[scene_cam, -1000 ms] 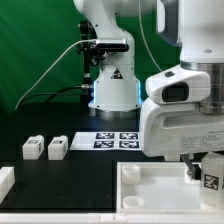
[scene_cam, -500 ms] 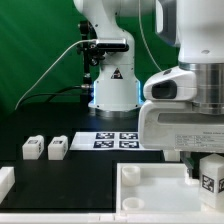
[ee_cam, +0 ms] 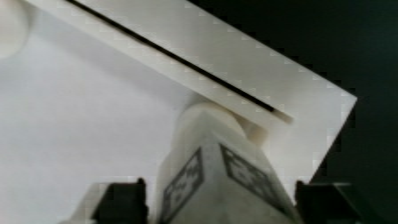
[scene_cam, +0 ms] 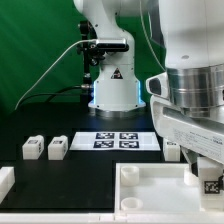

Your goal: Assemble one leg

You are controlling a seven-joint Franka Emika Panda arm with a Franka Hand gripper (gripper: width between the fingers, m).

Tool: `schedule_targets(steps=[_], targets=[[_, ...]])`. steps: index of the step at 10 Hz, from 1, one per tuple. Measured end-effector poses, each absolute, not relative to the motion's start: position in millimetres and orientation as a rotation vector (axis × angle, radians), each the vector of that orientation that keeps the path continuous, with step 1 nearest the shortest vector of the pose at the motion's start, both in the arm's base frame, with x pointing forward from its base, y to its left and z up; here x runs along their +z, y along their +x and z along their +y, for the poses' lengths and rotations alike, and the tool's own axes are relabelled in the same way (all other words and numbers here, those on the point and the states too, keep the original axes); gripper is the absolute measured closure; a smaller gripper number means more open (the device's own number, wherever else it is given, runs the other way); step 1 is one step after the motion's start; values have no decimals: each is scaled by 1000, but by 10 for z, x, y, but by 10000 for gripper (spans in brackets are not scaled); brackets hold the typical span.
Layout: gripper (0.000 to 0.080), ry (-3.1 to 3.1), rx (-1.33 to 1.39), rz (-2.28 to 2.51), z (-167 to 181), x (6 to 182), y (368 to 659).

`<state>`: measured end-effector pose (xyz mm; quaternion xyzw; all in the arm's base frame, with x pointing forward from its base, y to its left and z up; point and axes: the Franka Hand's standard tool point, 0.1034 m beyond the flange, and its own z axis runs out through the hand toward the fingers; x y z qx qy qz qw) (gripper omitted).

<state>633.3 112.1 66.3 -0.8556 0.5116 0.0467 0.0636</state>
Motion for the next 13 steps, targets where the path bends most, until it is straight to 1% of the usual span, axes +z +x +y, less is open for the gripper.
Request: schedule_targets(steps=[1,2,3,4,7,8,9,10,11,12,13], targets=[[299,-2584,141,1545,1121,663,6333],[199,-2584,141,1545,1121,662,6333],[199,-2584,142,1545,1121,660,6332],[159,-2604,139,1511,1121,660,6332],[151,-2736,105,1221,1194,713,6293],[151,-2839,55,944,1167,714,6298],[154,-2851,56,909,1163,702,6290],[263,-2859,53,880,1163,701,6291],[263,-2859,54,881,1163,698,6289],[433,-2835,61,945,1171,696,6288],[433,-2776,76,1104,1180,696,6287]])
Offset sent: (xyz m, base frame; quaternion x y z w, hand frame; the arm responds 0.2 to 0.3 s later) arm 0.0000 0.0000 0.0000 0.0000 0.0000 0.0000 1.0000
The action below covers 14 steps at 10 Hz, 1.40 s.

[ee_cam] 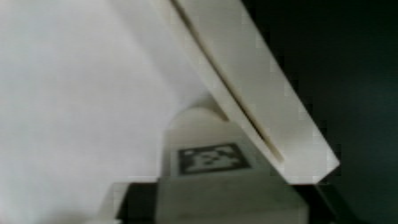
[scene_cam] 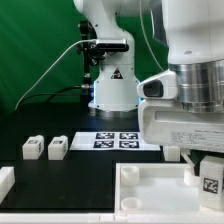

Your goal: Assemble one leg

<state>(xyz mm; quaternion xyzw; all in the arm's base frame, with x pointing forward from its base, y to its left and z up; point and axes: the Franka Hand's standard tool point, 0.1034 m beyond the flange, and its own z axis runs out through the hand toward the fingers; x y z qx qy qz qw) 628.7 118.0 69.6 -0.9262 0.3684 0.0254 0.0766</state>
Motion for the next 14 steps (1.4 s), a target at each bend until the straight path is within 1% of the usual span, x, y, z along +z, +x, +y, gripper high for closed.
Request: schedule_targets(steps=[1,2,3,5,6,8,9,10,11,12,13,14], targets=[[505,-2720,89,1230,1187,696,6286],[505,-2634,103,1405,1190,705,6298],[505,-2481,140,1679,1186,730,6341],[505,-2085,199,2191,1187,702,6385],[505,-1969,216,2291,1168,696,6388],[505,-1950,215,2305,1156,694,6386],[429,-1953,216,2303,1156,689,6383],[296,-1978,214,2280,1157,685,6381],[296,-2019,209,2246,1170,676,6369],[178,-2147,204,2126,1227,644,6319],[158,-2348,198,1903,1252,653,6286],[158,-2531,190,1675,1278,692,6252]])
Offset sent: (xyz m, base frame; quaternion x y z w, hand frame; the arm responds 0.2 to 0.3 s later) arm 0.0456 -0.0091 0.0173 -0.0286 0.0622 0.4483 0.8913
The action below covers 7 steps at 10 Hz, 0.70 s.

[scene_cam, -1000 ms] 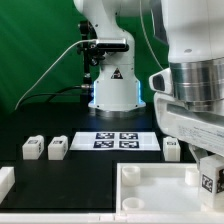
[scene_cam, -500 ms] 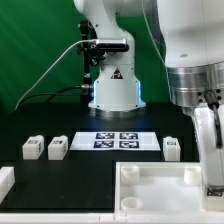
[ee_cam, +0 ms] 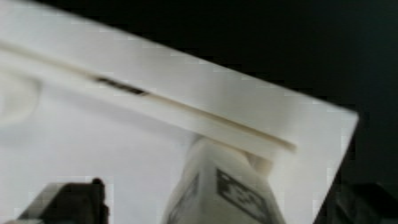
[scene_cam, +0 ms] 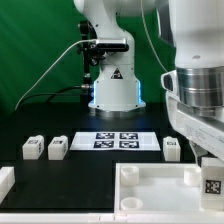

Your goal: Assemble one leg

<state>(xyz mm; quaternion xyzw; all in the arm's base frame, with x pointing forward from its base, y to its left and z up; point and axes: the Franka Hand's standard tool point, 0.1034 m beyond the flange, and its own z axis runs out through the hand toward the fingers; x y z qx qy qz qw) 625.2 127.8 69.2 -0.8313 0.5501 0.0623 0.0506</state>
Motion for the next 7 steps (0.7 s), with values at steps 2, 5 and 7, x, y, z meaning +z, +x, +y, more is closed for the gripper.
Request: schedule_targets(steps=[2,5,7], targets=[[151,-2689,160,1426,1337,706,6234],[150,-2977,101,771,1244,708,6253],[150,-3048,58,380,1139,740,6330]])
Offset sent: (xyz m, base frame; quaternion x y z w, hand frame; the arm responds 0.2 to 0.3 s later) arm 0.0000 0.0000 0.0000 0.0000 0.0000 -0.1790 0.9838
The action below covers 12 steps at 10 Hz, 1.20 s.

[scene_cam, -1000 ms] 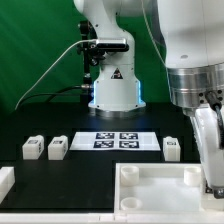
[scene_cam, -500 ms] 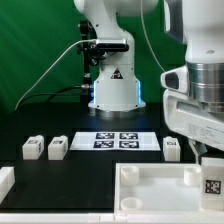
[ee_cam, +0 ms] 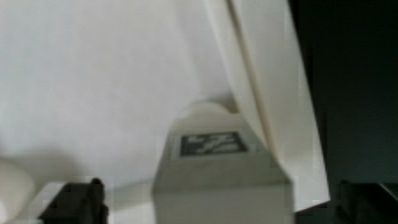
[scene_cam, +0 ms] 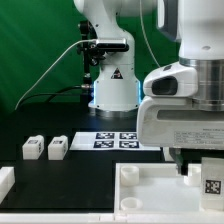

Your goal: Assemble one leg

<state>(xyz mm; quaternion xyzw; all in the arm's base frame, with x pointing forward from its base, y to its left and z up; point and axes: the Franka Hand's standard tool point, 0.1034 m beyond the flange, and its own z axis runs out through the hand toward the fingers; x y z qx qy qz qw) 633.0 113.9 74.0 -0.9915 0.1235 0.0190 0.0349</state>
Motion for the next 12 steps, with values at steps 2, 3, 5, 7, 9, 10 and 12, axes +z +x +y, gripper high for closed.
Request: schedule_targets(steps=[2,3,5,7,9,10,12], targets=[[271,-3034,64,483,1148,732,6323],[420,-3022,68,560,1151,730,6322],[509,-2937,84,892,1173,729,6319],[509,-2705,176,1358,1128,721,6360],[509,-2386,250,1822,1107,726,6366],[509,-2166,265,2075,1126,719,6360],[509,-1975,264,2255,1136,725,6358]])
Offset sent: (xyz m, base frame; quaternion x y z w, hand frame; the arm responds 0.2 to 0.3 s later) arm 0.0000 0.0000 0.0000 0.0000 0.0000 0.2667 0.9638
